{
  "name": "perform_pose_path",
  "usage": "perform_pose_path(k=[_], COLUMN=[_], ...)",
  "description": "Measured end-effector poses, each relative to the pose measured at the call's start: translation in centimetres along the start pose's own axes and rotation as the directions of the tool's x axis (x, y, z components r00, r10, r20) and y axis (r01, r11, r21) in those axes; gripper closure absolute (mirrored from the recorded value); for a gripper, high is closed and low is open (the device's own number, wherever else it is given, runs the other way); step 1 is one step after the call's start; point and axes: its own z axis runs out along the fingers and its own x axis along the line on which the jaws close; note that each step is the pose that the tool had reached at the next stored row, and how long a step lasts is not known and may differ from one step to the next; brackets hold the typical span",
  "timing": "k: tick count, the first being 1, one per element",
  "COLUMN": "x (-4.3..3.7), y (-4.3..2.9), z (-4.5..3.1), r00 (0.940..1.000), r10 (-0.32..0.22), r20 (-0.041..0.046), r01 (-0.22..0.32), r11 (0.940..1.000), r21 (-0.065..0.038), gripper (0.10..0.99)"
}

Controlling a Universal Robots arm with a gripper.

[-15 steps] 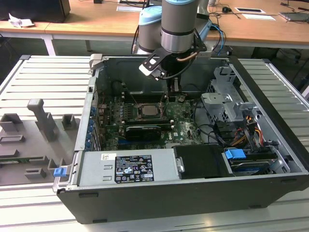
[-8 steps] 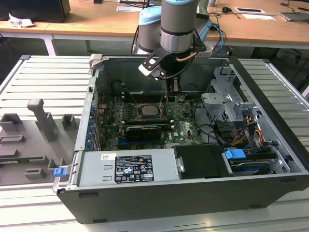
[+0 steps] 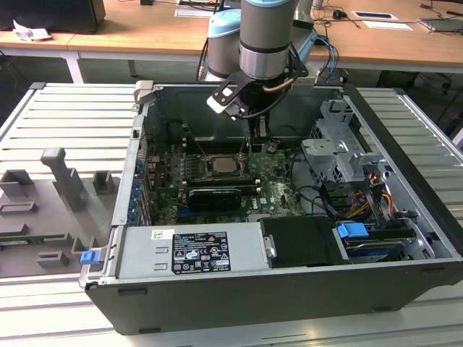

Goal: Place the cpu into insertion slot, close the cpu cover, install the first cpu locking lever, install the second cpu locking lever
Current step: 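Close the cpu cover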

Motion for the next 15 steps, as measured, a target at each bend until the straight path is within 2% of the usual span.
perform_pose_path(k=[10, 15], x=[0.0, -0.02], y=[-0.19, -0.7], z=[-0.01, -0.05], r00=[1.0, 1.0], r10=[0.0, 0.0], r20=[0.0, -0.0001], r01=[0.0, 0.0], r11=[1.0, 1.0], r21=[0.0, 0.0], gripper=[0.98, 0.98])
